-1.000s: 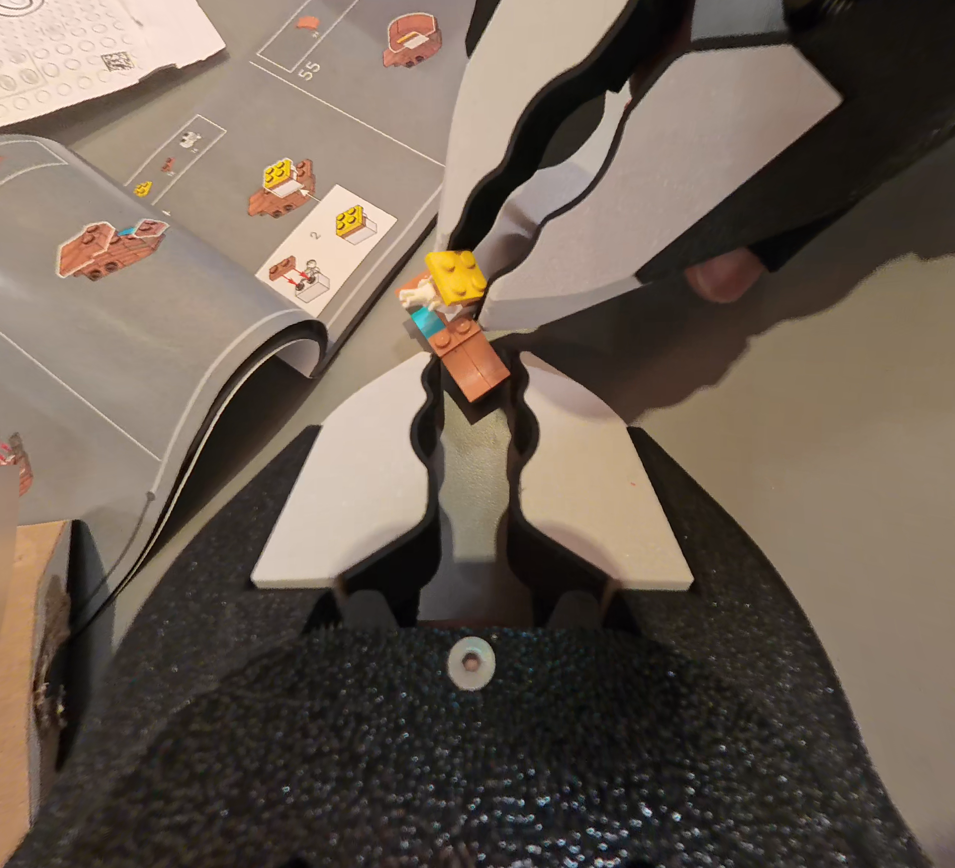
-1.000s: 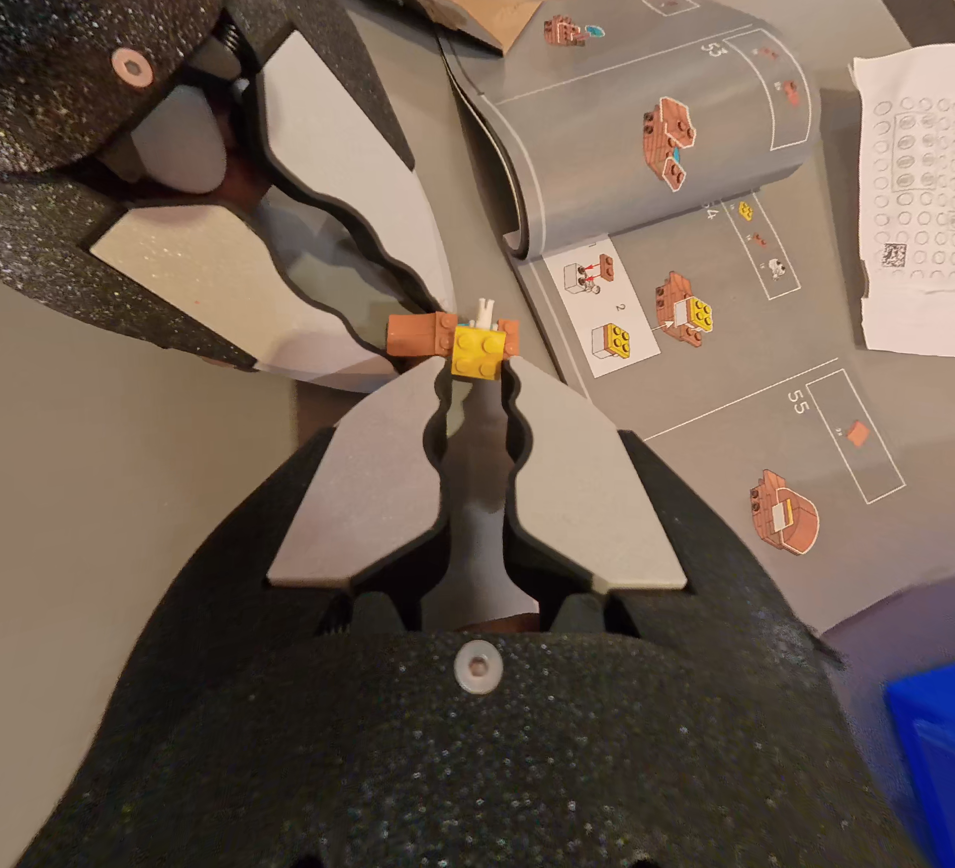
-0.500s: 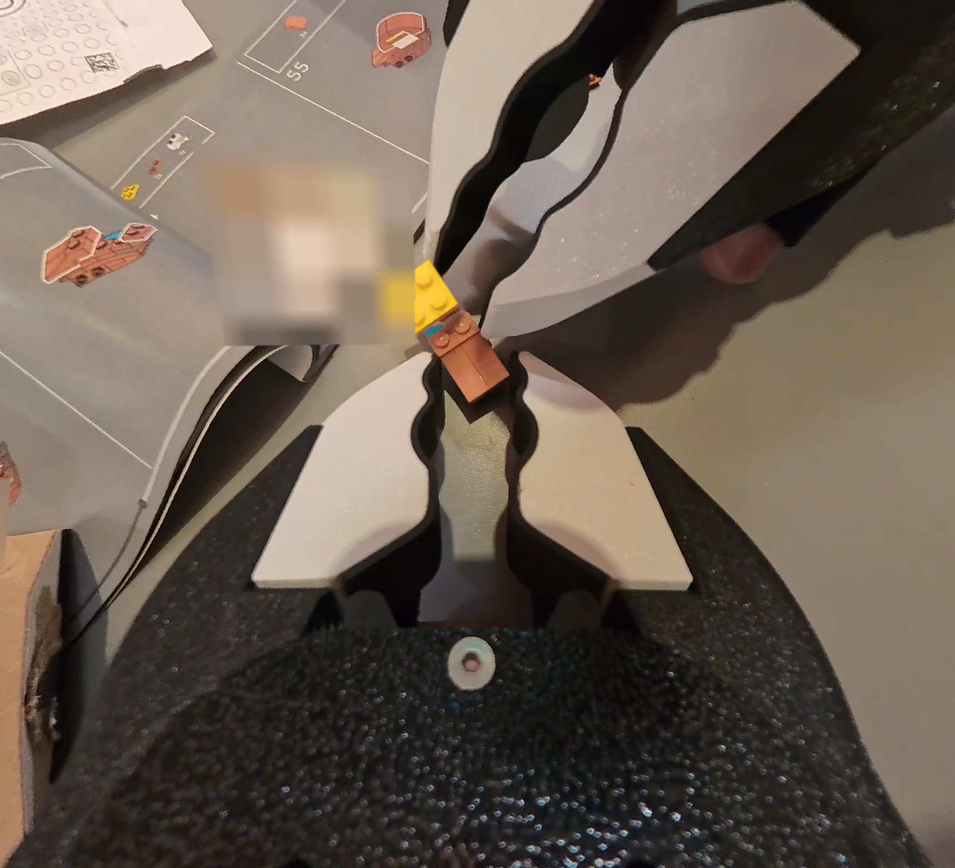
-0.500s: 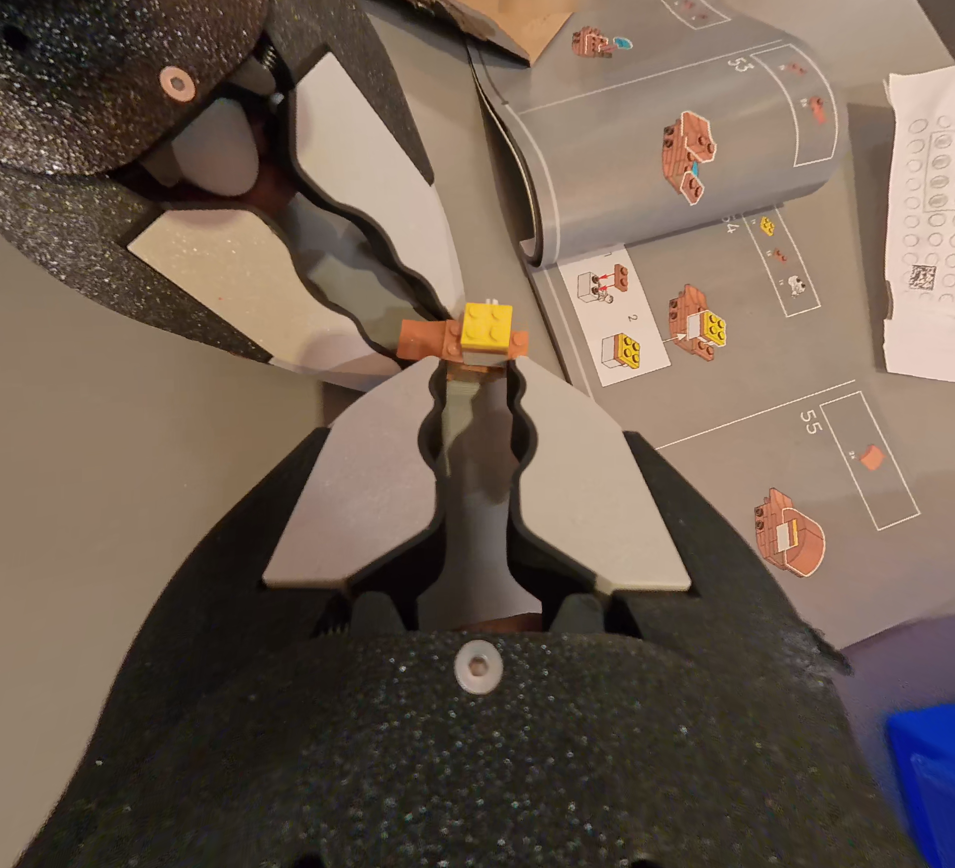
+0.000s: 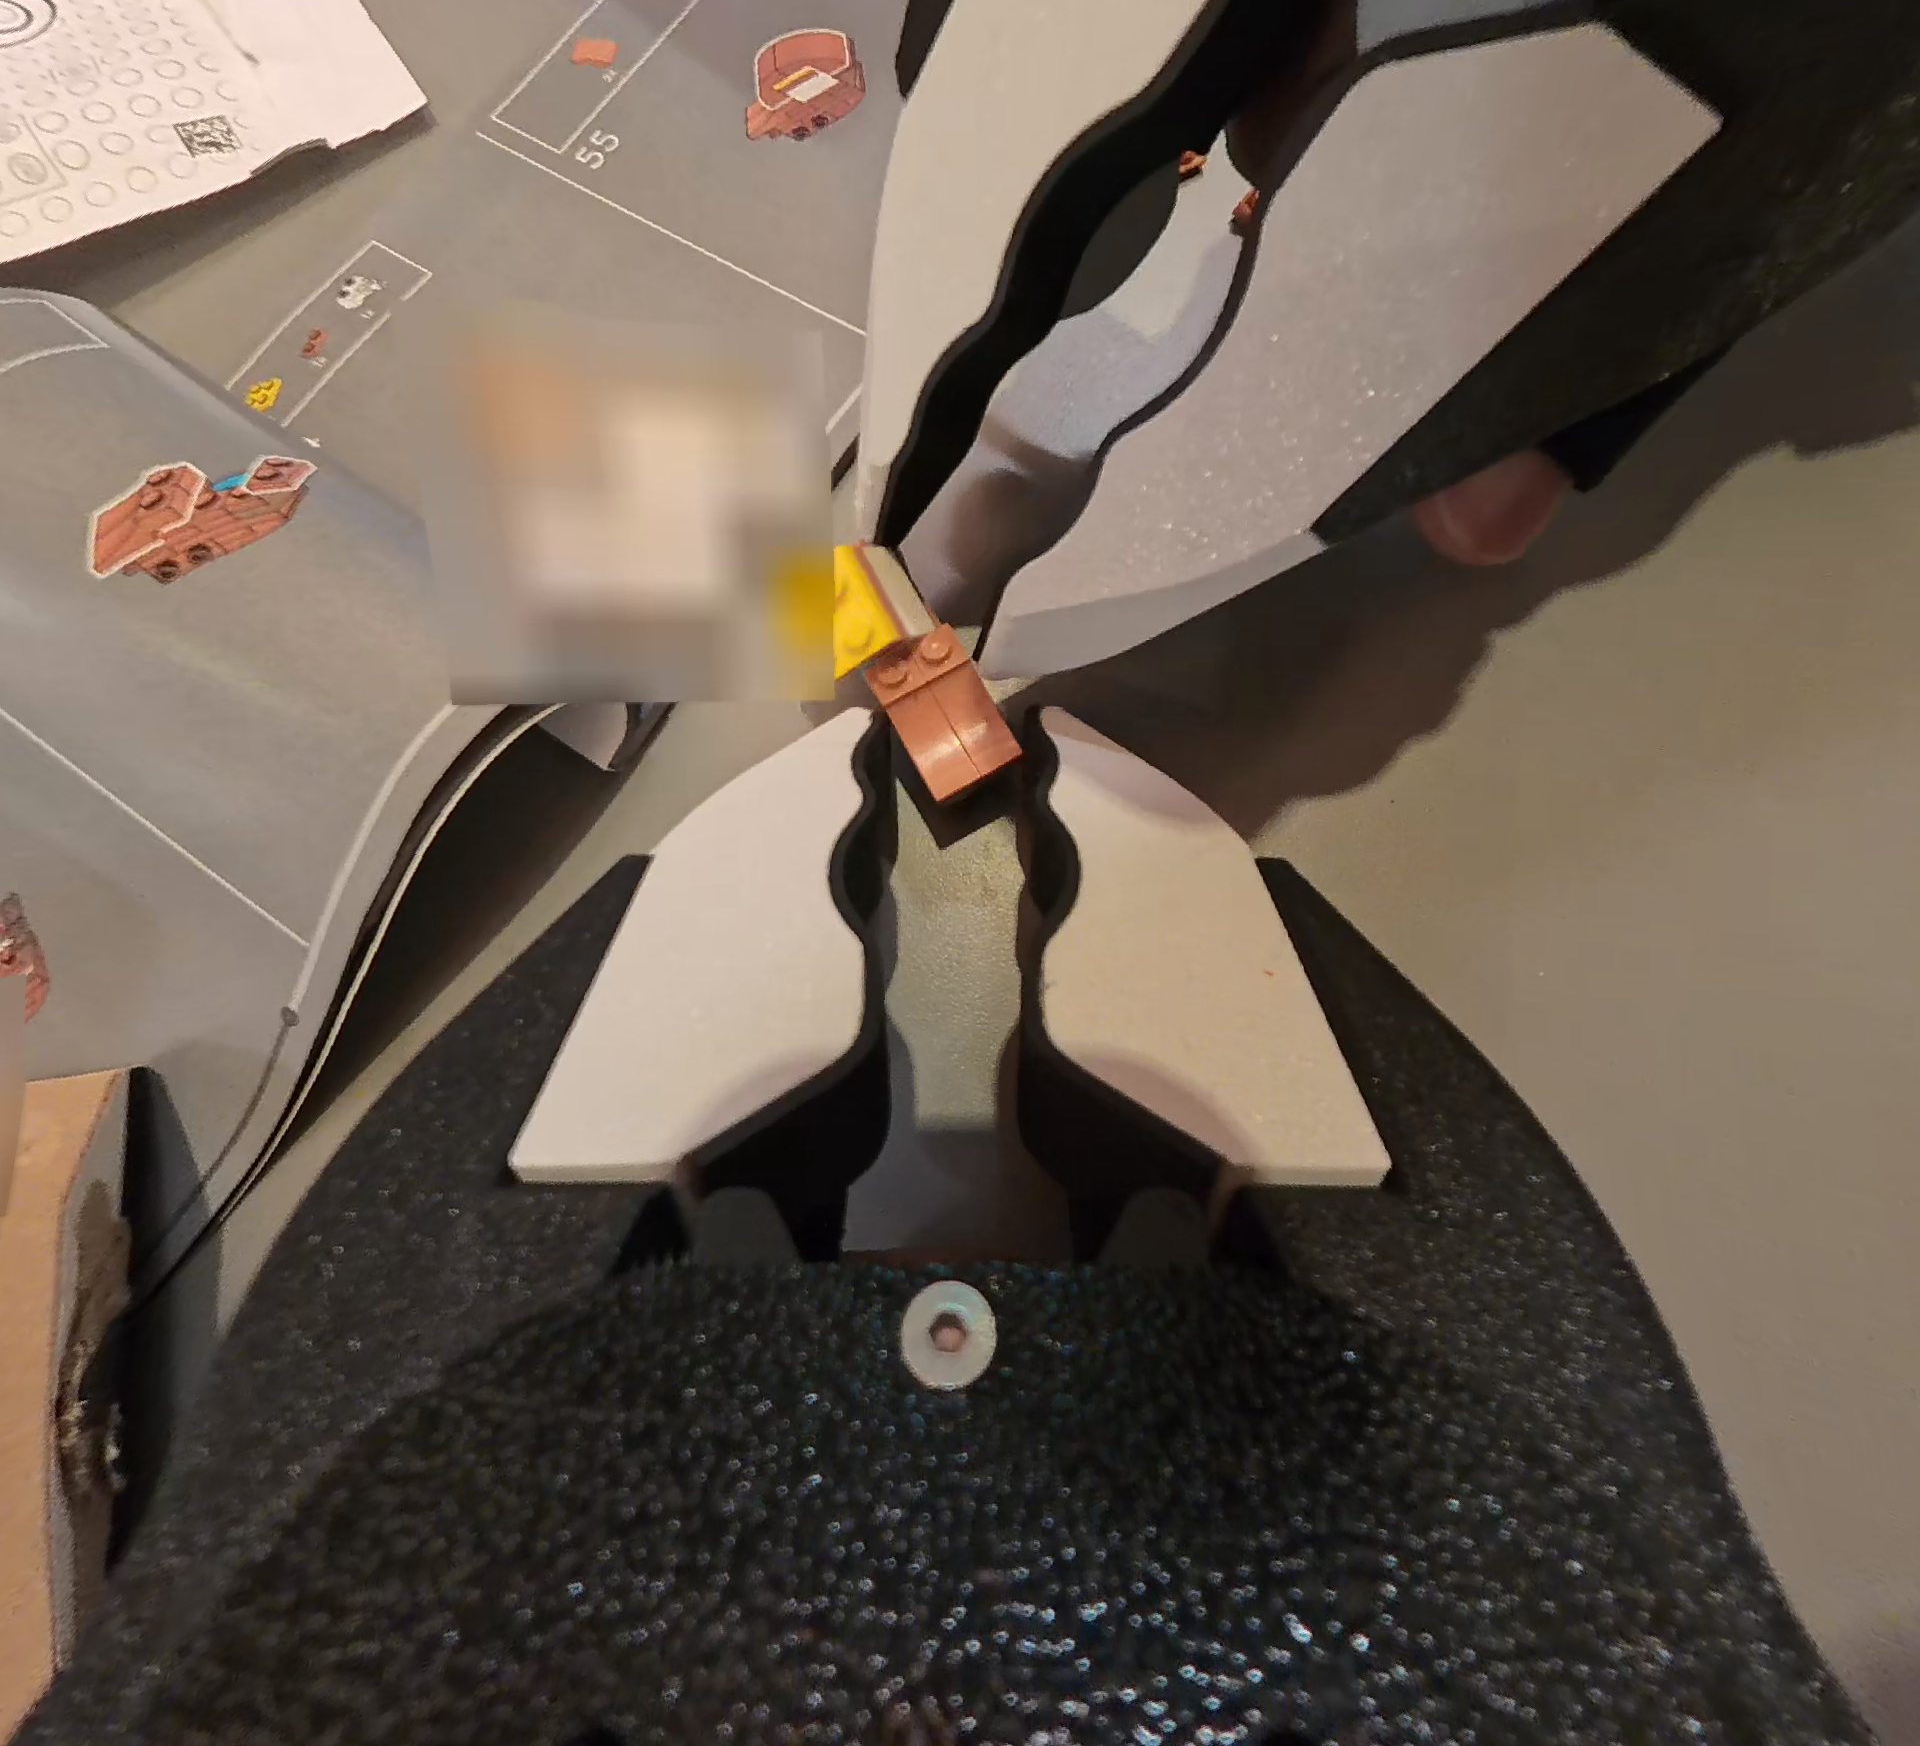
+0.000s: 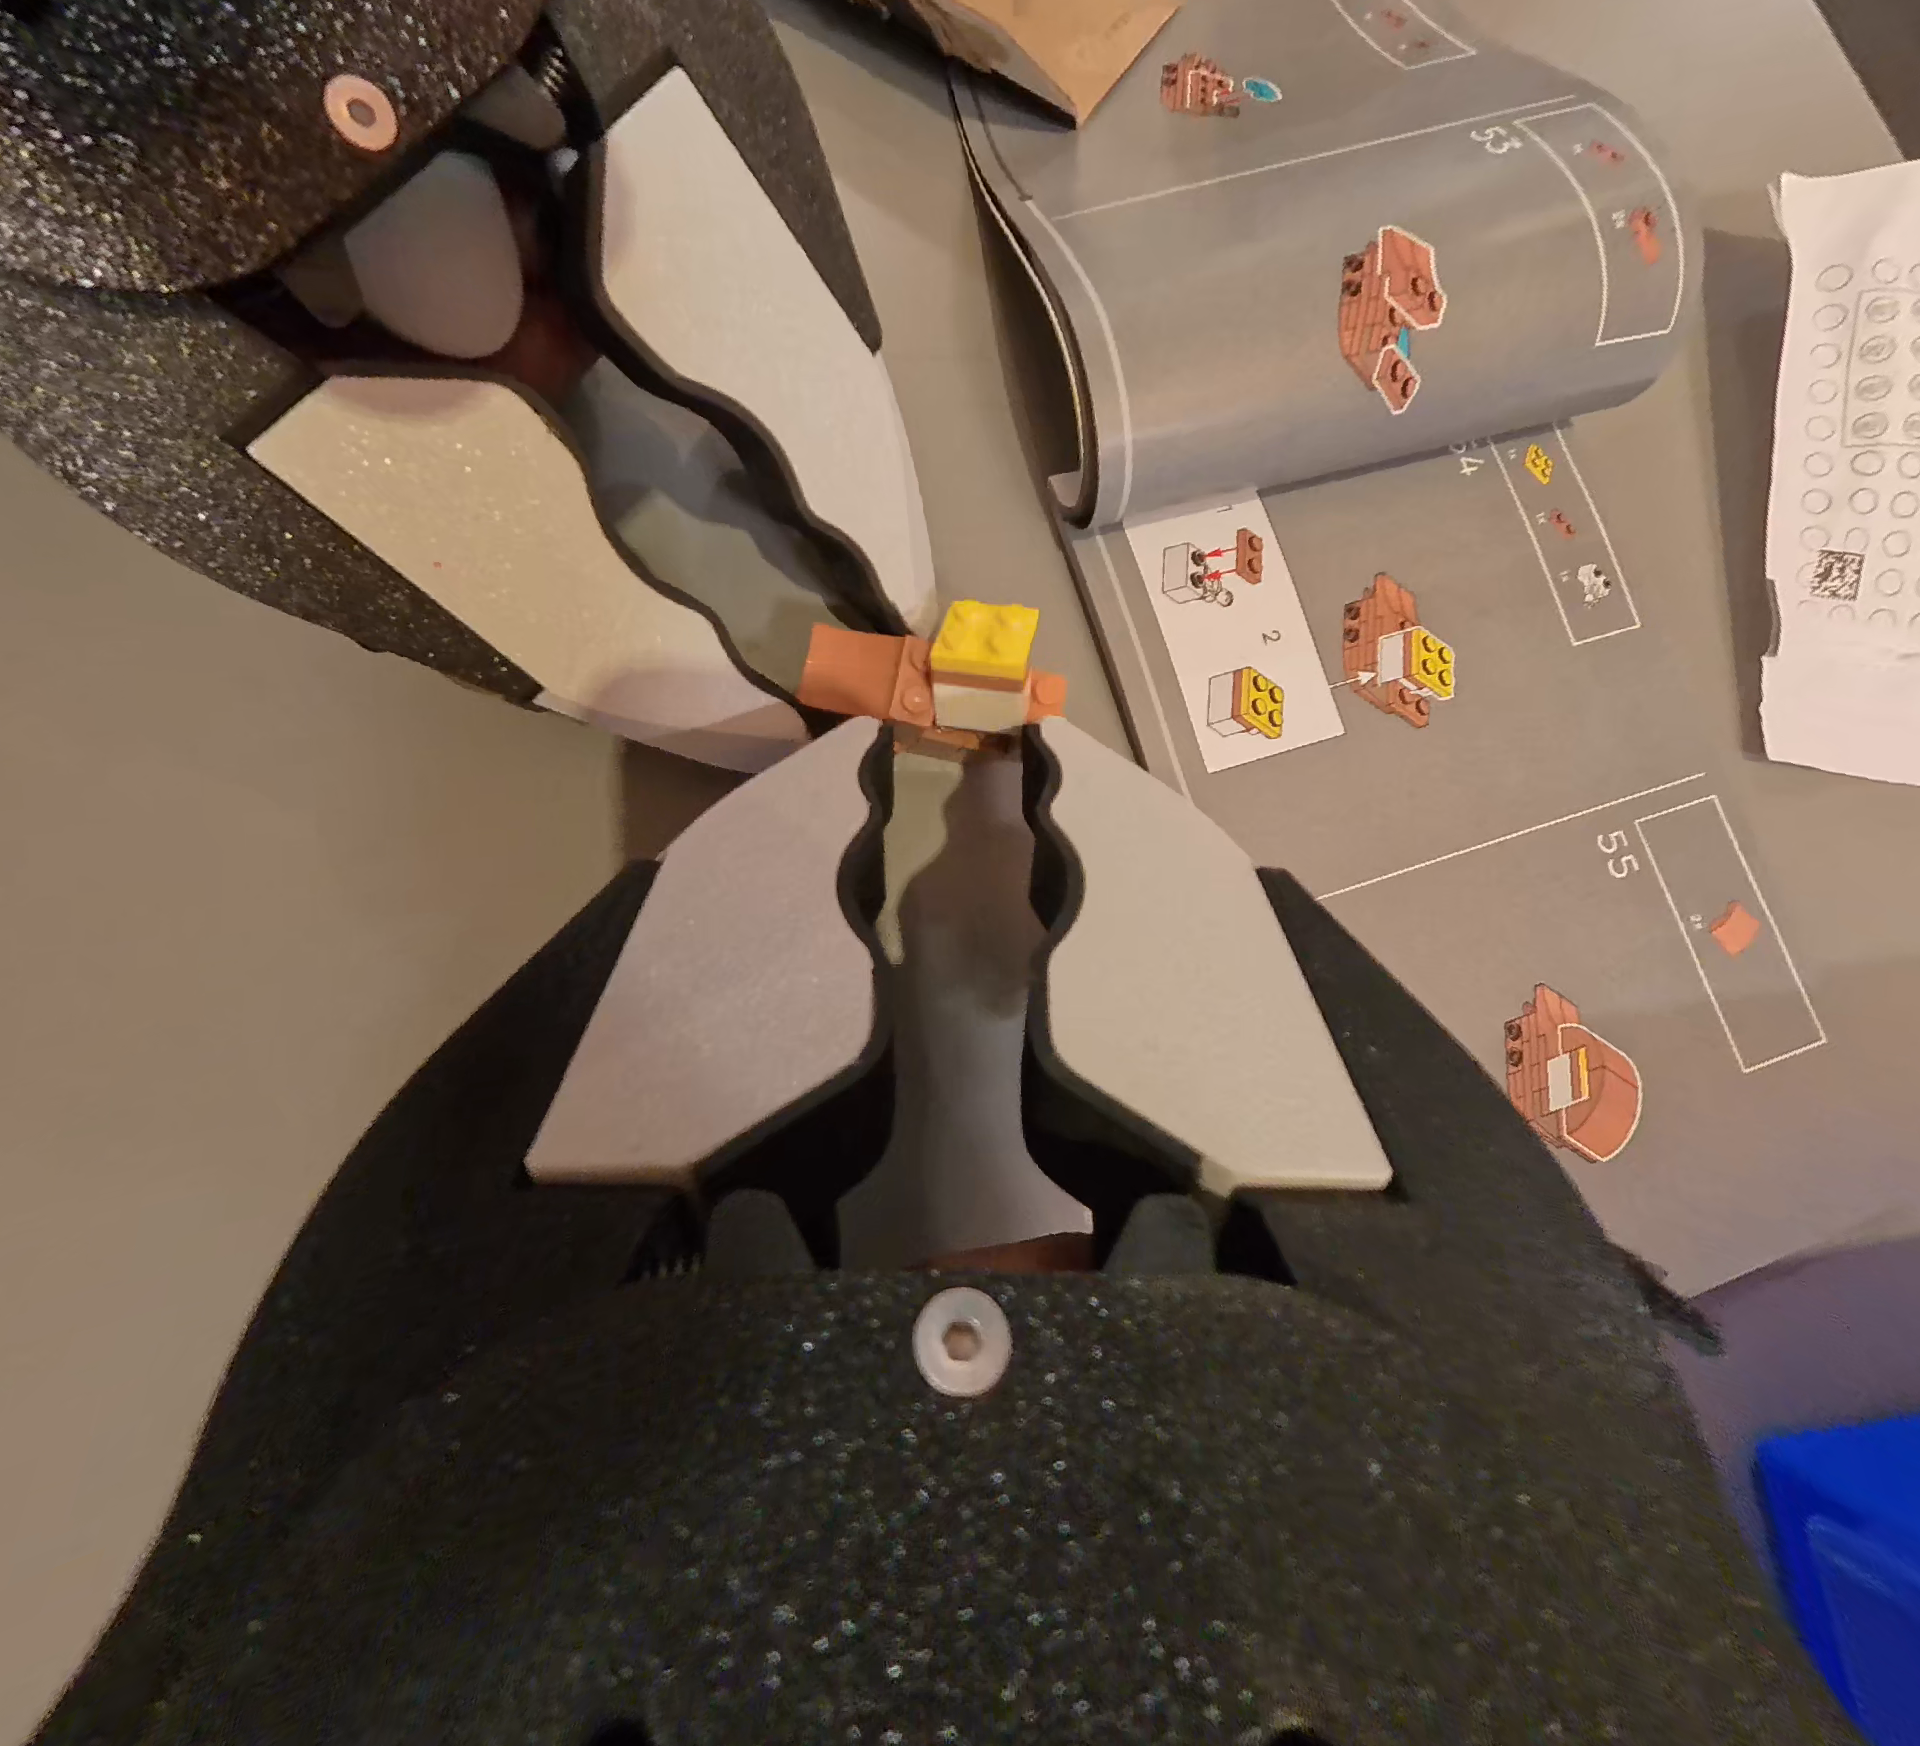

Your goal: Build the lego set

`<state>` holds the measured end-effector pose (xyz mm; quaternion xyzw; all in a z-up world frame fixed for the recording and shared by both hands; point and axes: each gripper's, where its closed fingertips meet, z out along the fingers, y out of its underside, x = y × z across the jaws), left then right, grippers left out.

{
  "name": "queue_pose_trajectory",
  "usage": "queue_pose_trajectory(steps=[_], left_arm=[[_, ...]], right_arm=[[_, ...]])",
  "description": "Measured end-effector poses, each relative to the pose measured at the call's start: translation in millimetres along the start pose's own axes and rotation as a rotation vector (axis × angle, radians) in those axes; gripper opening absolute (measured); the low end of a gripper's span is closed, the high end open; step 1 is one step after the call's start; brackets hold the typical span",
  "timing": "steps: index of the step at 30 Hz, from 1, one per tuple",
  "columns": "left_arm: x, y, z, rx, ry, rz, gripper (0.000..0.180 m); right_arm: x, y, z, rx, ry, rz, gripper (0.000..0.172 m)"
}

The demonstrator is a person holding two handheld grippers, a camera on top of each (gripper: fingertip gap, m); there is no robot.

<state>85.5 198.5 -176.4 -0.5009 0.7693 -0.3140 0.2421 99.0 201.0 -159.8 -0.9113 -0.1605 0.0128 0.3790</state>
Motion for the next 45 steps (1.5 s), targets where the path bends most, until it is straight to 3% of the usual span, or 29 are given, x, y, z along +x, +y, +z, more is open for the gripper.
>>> queue_pose_trajectory(steps=[12,22,27,33,45], left_arm=[[1.2,0.8,0.0,-0.005,0.017,-0.006,0.022],[-2.9,-16.1,-33.0,0.131,0.228,-0.159,0.022],[-40.1,-12.3,-39.1,0.13,0.014,-0.068,0.018],[-43.5,5.8,-20.4,0.006,-0.083,0.054,0.016],[-41.4,6.7,-12.9,0.034,-0.028,-0.005,0.006]], right_arm=[[-0.5,0.9,-1.6,0.015,-0.001,-0.025,0.024],[4.2,1.1,-14.1,0.072,0.009,-0.05,0.023],[7.7,3.0,-18.3,0.11,0.02,-0.053,0.023],[7.2,12.2,-15.5,0.106,0.02,-0.05,0.023],[0.0,15.5,-9.8,0.1,0.01,-0.091,0.023]])
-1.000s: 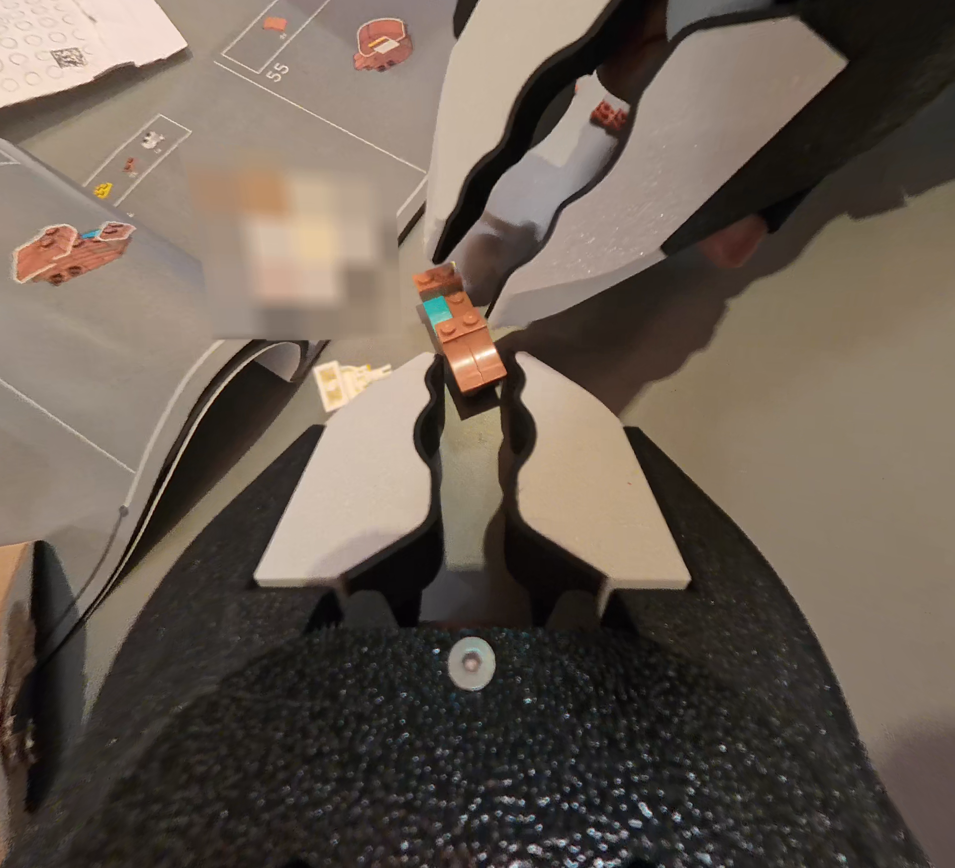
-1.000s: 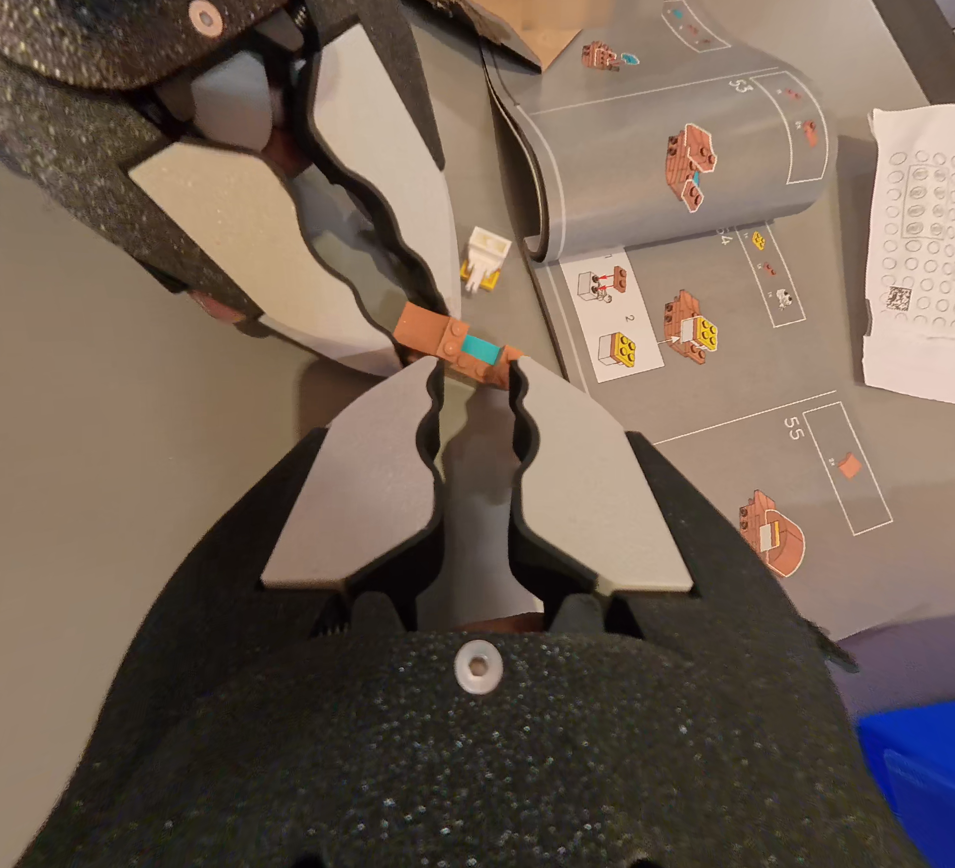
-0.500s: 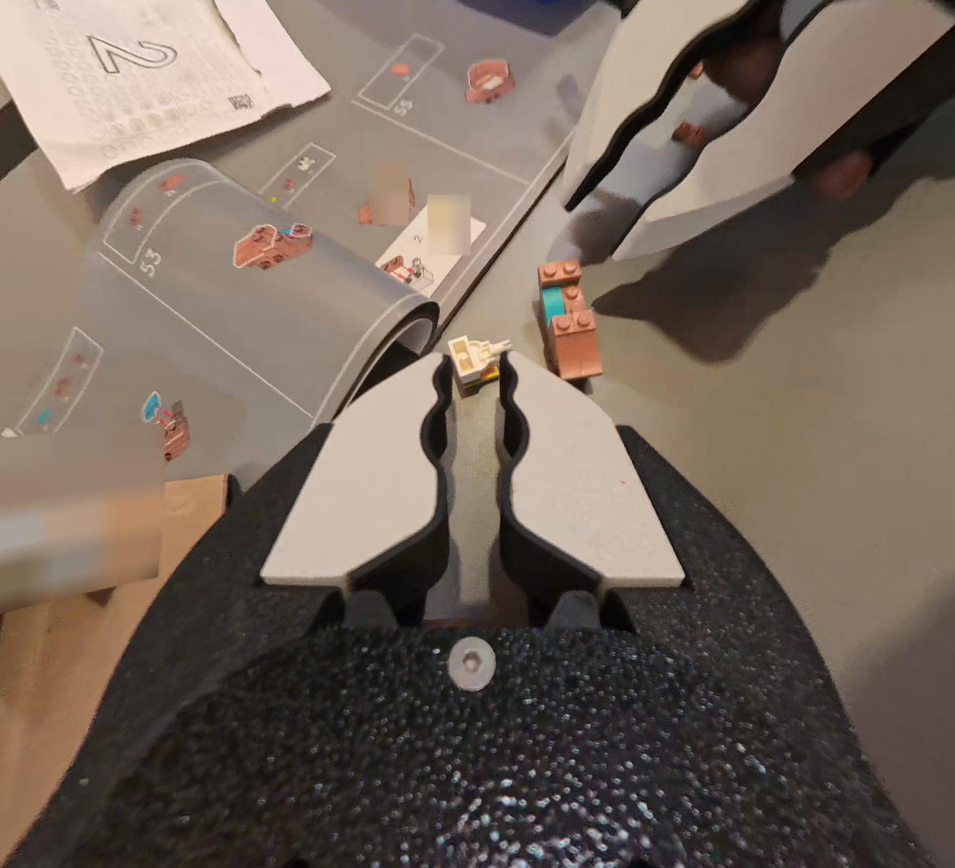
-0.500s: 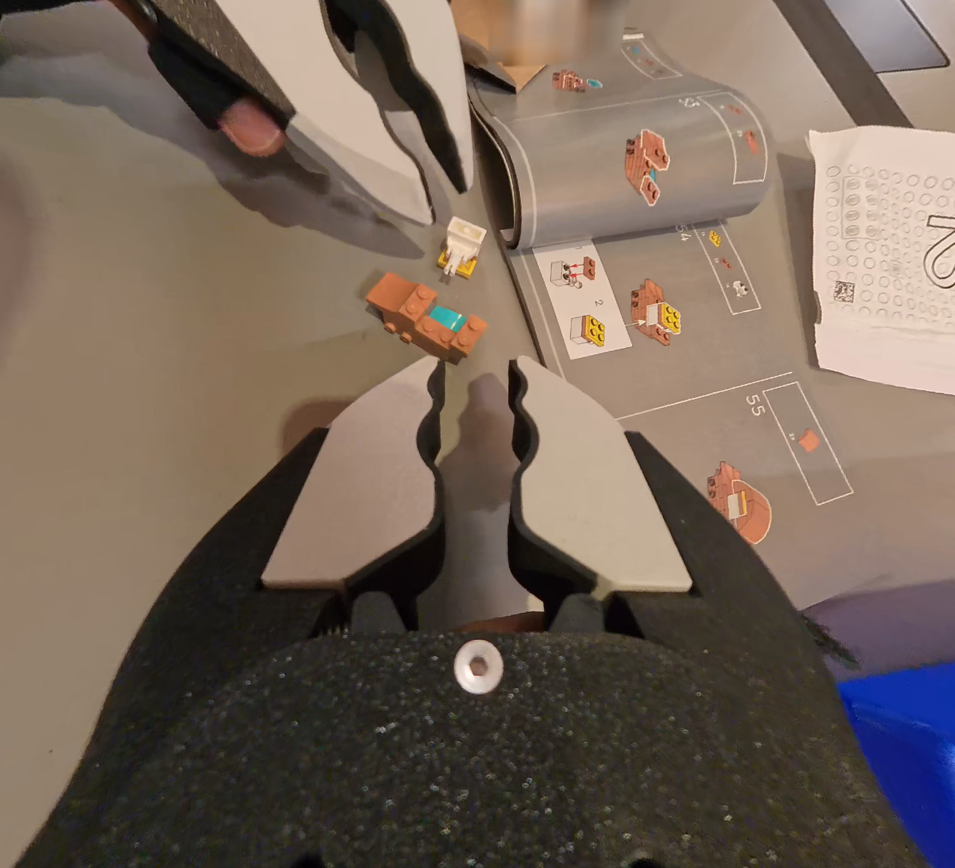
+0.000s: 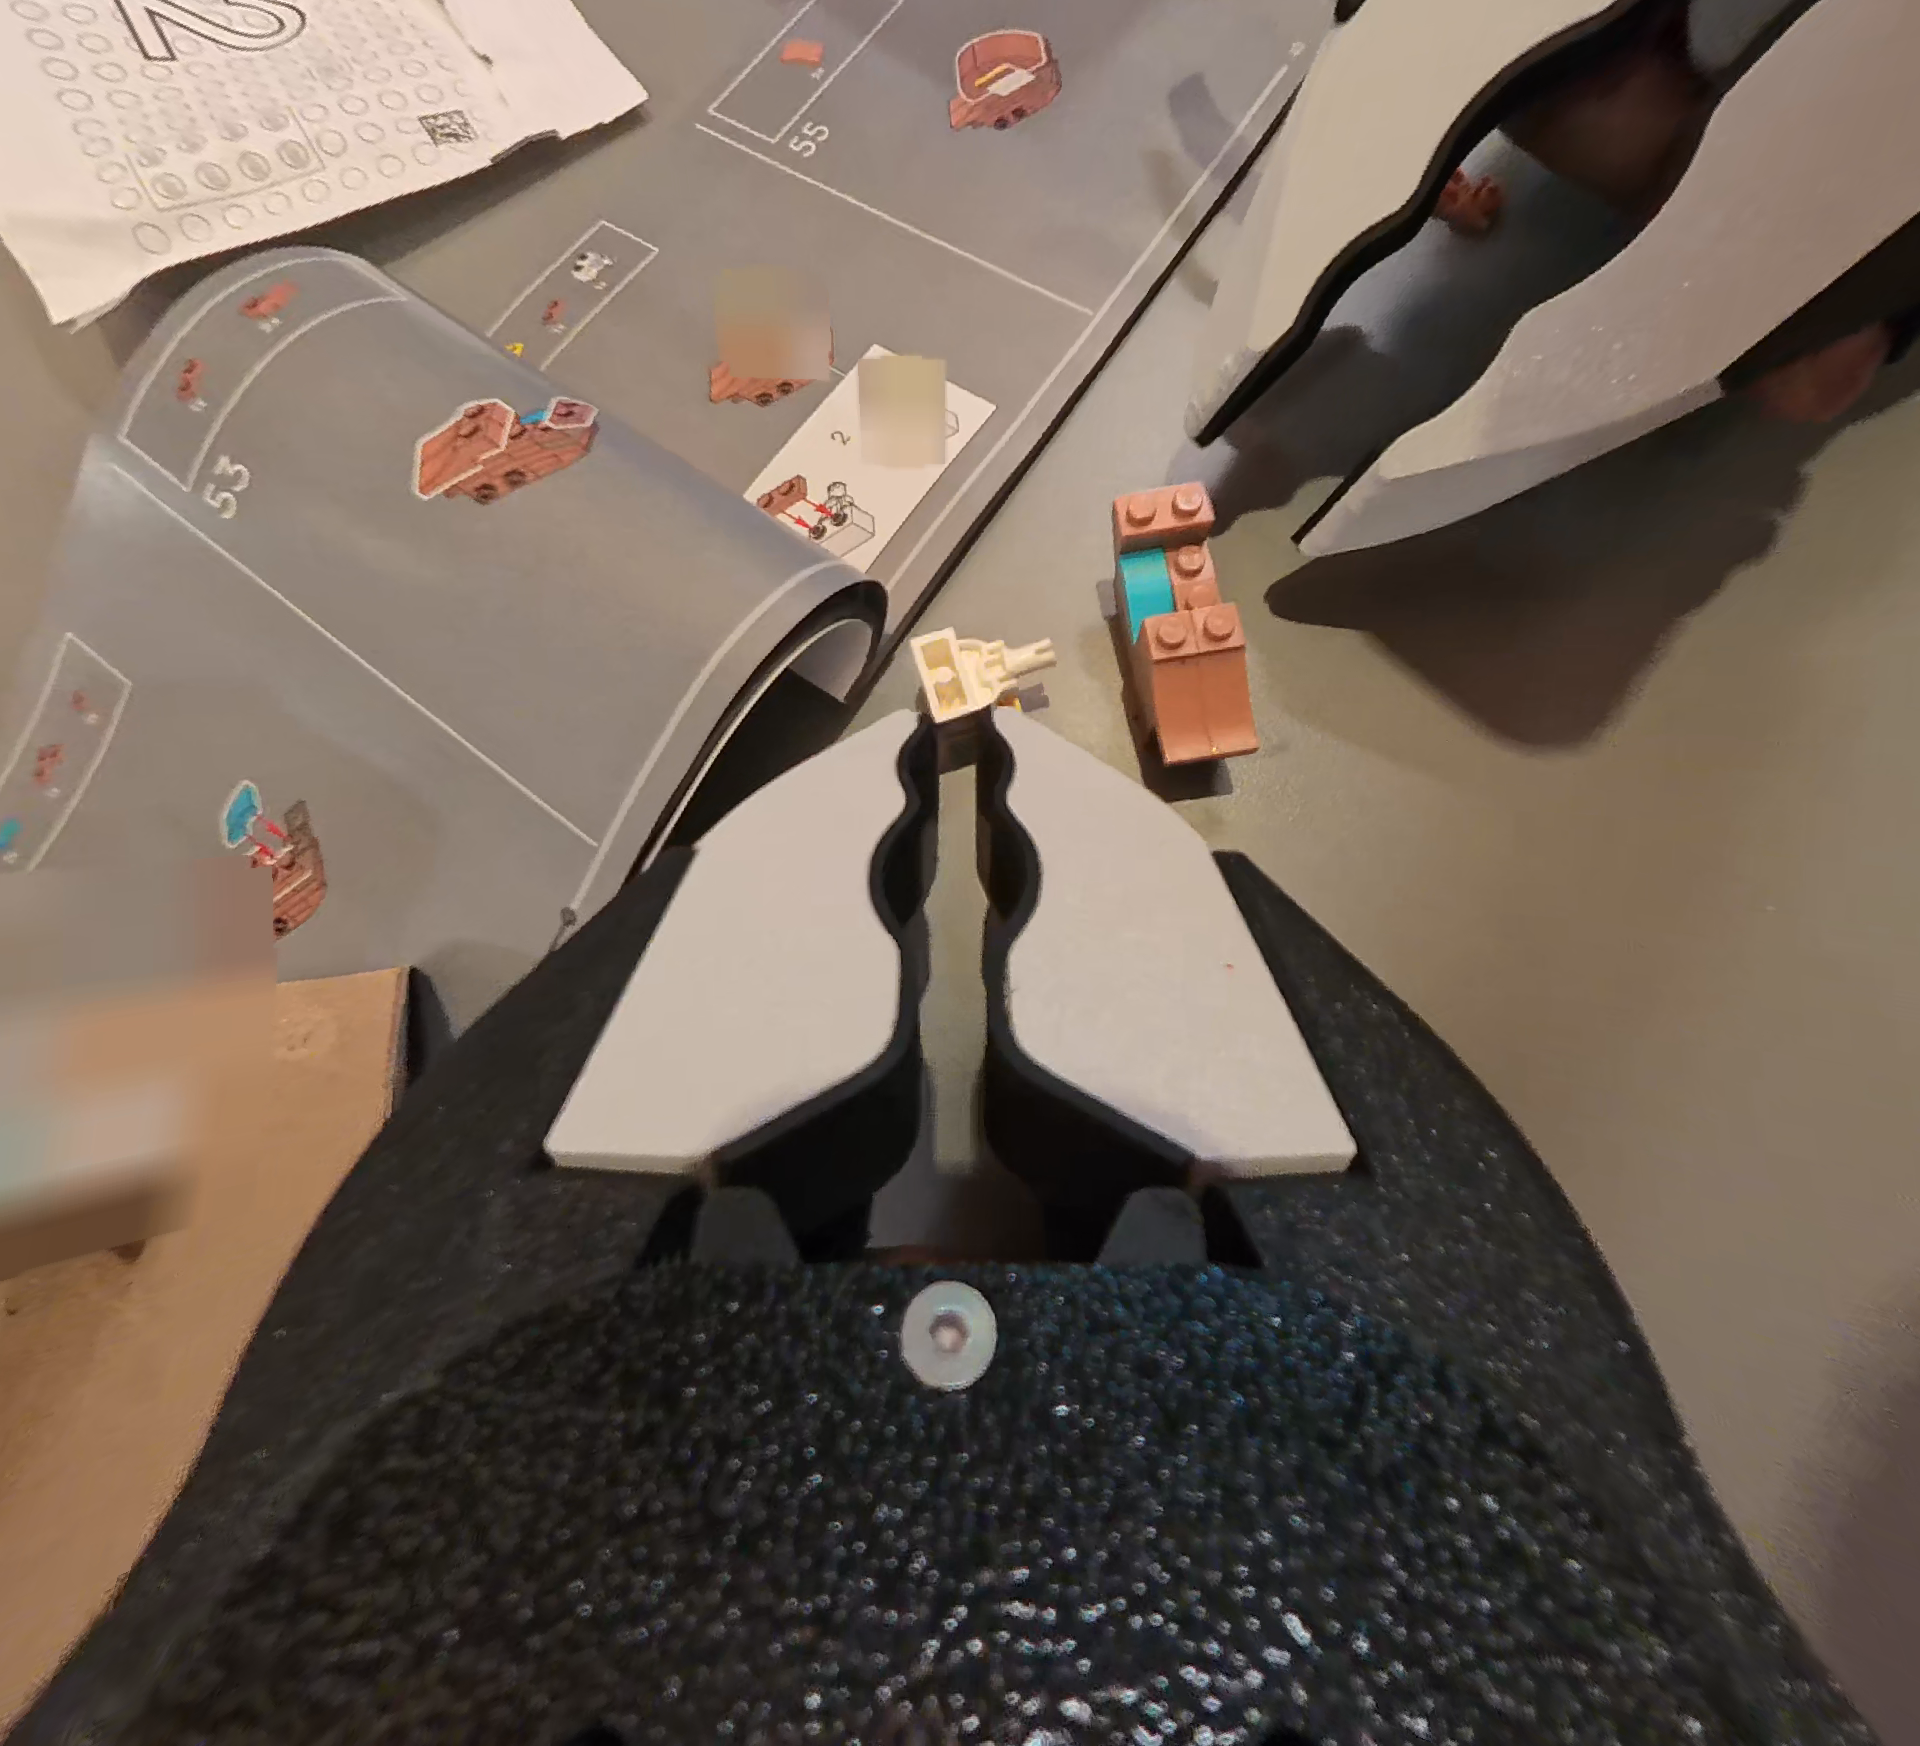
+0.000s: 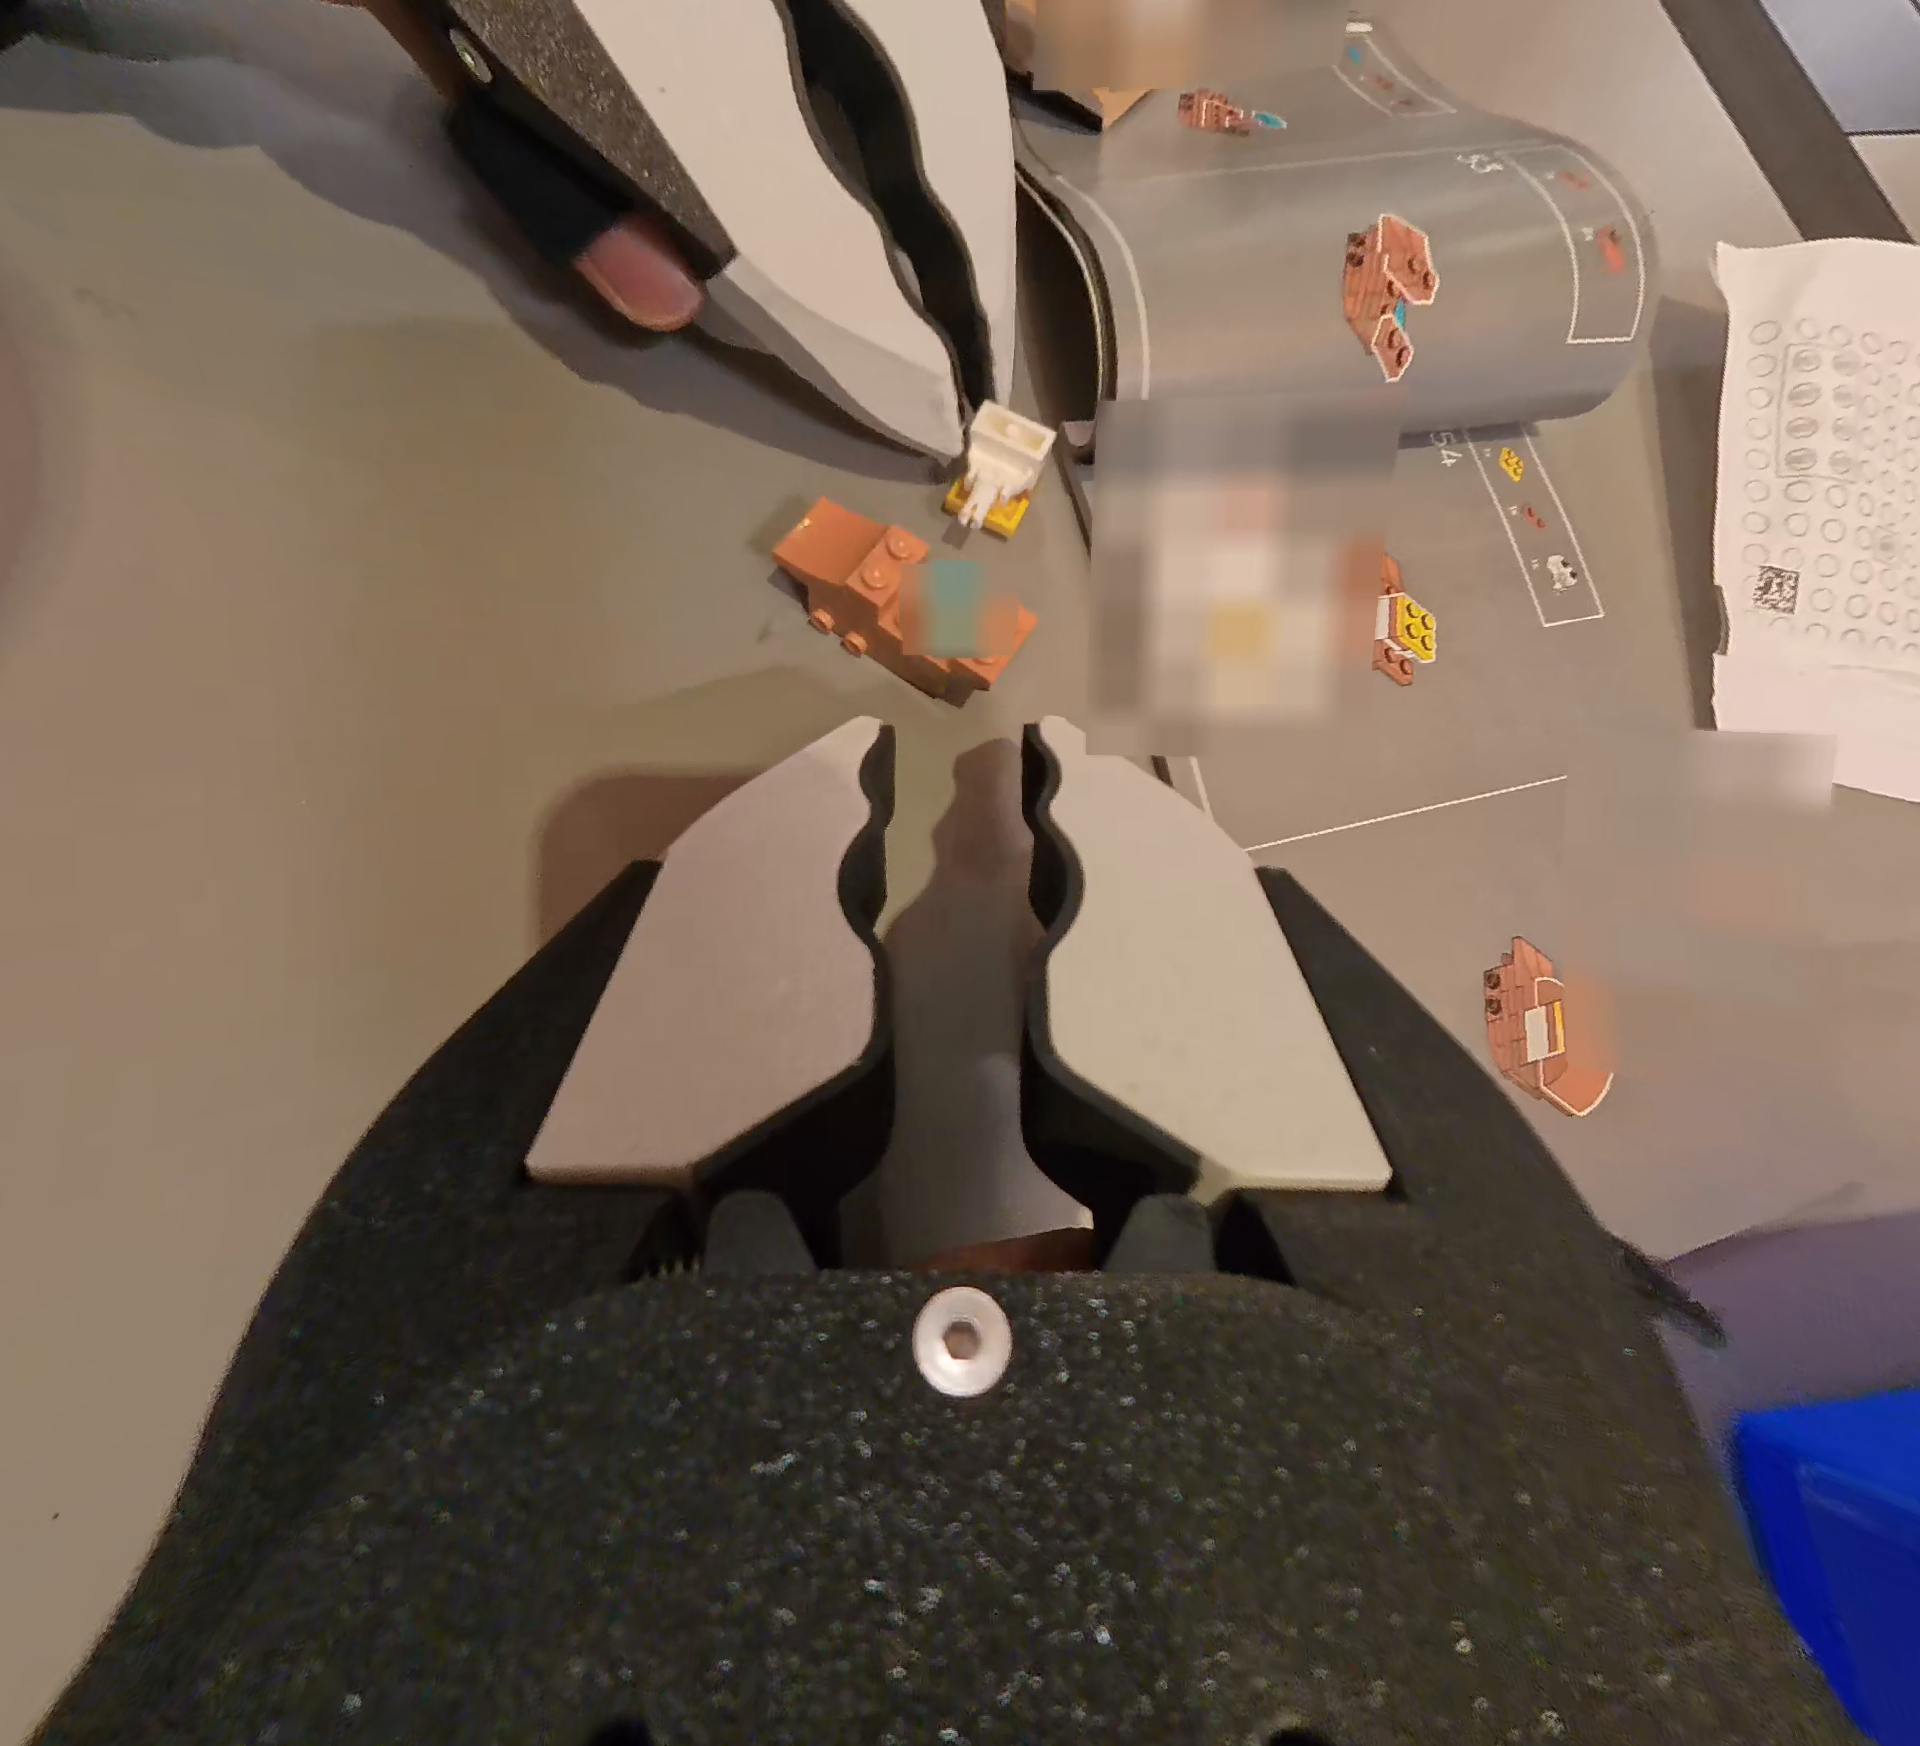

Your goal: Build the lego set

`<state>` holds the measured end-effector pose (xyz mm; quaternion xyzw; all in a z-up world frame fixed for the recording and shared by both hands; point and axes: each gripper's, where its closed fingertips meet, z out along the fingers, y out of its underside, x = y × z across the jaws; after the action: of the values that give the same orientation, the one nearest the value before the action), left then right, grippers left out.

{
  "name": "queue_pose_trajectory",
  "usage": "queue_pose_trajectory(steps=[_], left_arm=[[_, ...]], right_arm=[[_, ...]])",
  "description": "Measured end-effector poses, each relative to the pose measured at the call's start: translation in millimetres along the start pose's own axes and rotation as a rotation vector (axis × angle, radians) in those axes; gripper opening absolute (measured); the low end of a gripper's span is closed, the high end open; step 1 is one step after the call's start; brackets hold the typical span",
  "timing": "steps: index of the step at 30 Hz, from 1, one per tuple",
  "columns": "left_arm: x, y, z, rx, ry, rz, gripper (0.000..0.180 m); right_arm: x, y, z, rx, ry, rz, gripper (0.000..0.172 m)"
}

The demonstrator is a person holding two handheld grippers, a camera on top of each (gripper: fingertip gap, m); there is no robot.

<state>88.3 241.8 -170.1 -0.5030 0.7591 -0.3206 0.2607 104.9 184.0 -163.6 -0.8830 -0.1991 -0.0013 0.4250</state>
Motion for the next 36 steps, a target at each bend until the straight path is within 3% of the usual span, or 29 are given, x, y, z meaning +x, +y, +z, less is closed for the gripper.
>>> queue_pose_trajectory(steps=[4,7,13,16,24,30,36], left_arm=[[0.8,-4.6,-1.2,0.035,0.017,-0.033,0.006],[0.5,-16.0,-8.6,0.119,0.072,-0.141,0.006],[14.5,-55.0,-35.1,0.406,0.389,-0.466,0.0],[18.8,-59.1,-37.4,0.441,0.479,-0.557,0.0],[12.4,-40.3,-23.6,0.291,0.253,-0.323,0.0],[9.6,-31.0,-14.4,0.214,0.142,-0.203,0.0],[11.5,-30.1,-11.6,0.206,0.127,-0.169,0.0]], right_arm=[[7.7,-6.4,-2.7,0.046,0.05,-0.055,0.023],[15.5,-16.6,-6.8,0.128,0.101,-0.128,0.024],[16.0,-50.9,-21.0,0.373,0.174,-0.249,0.028],[14.8,-58.7,-25.5,0.435,0.211,-0.317,0.028],[41.7,-31.7,-30.1,0.267,0.344,-0.388,0.027],[74.0,11.6,-36.8,0.047,0.323,-0.06,0.025],[80.6,19.4,-16.7,-0.083,0.291,-0.041,0.029]])
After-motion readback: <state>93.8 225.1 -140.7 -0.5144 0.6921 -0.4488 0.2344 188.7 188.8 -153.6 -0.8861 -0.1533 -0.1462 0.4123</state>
